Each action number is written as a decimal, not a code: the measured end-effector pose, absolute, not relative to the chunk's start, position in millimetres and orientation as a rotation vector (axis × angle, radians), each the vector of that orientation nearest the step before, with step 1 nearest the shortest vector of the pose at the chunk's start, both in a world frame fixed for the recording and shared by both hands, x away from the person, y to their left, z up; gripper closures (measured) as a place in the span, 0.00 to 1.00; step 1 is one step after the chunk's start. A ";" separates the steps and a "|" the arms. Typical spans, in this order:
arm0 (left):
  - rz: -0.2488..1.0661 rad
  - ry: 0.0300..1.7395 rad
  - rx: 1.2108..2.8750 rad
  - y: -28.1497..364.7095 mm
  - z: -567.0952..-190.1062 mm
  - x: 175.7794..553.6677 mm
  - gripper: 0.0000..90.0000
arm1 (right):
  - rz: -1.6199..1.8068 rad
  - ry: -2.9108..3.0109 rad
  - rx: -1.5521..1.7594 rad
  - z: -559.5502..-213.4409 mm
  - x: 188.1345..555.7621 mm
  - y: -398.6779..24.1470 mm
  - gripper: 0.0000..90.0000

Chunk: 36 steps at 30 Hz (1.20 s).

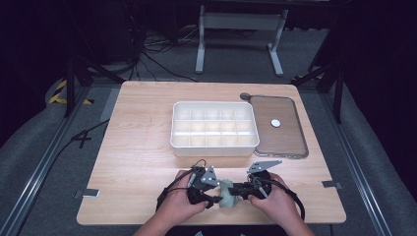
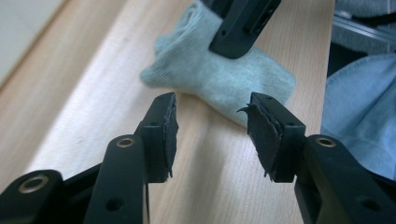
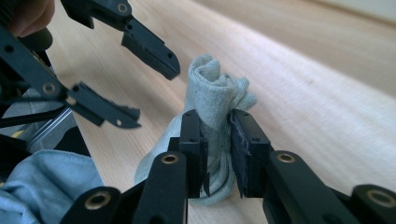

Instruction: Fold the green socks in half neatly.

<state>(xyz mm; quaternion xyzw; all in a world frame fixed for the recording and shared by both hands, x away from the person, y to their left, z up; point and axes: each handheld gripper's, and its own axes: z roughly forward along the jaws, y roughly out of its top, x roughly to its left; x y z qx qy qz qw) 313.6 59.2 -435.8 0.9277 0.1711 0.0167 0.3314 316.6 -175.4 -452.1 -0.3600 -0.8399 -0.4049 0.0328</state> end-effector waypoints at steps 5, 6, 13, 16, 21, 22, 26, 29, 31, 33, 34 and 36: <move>0.052 0.493 2.387 69.7 -429.9 318.0 0.59 | -1.310 -2.612 -1.087 -440.3 315.8 -179.2 0.84; 0.053 0.498 2.390 71.9 -428.6 319.3 0.59 | -1.325 -2.635 -1.070 -436.9 315.5 -179.5 0.84; 0.073 0.564 2.359 85.4 -424.3 324.2 0.58 | -1.428 -2.714 -1.022 -414.7 317.5 -182.6 0.84; 0.086 0.582 2.351 91.4 -421.1 326.3 0.58 | -1.445 -2.740 -1.025 -404.2 320.5 -185.2 0.84; 0.085 0.601 2.332 96.2 -420.6 329.0 0.58 | -1.464 -2.800 -1.023 -389.0 326.2 -186.9 0.84; 0.087 0.609 2.327 96.3 -420.7 328.9 0.58 | -1.465 -2.814 -1.027 -386.1 327.9 -187.3 0.84; 0.110 0.613 2.338 99.2 -419.1 329.9 0.58 | -1.478 -2.851 -1.041 -377.6 333.3 -189.2 0.84; 0.121 0.633 2.329 104.3 -416.7 331.2 0.58 | -1.482 -2.874 -1.046 -371.9 336.6 -190.0 0.84; 0.126 0.640 2.325 107.7 -415.1 332.3 0.58 | -1.480 -2.893 -1.046 -369.0 338.6 -190.4 0.84; 0.120 0.649 2.315 110.1 -414.2 332.8 0.58 | -1.475 -2.901 -1.051 -366.4 340.7 -191.0 0.84; 0.116 0.653 2.305 110.9 -413.7 332.9 0.58 | -1.477 -2.906 -1.055 -365.2 341.8 -191.2 0.84; 0.112 0.653 2.302 112.4 -412.2 333.3 0.58 | -1.476 -2.926 -1.057 -362.5 345.1 -192.1 0.83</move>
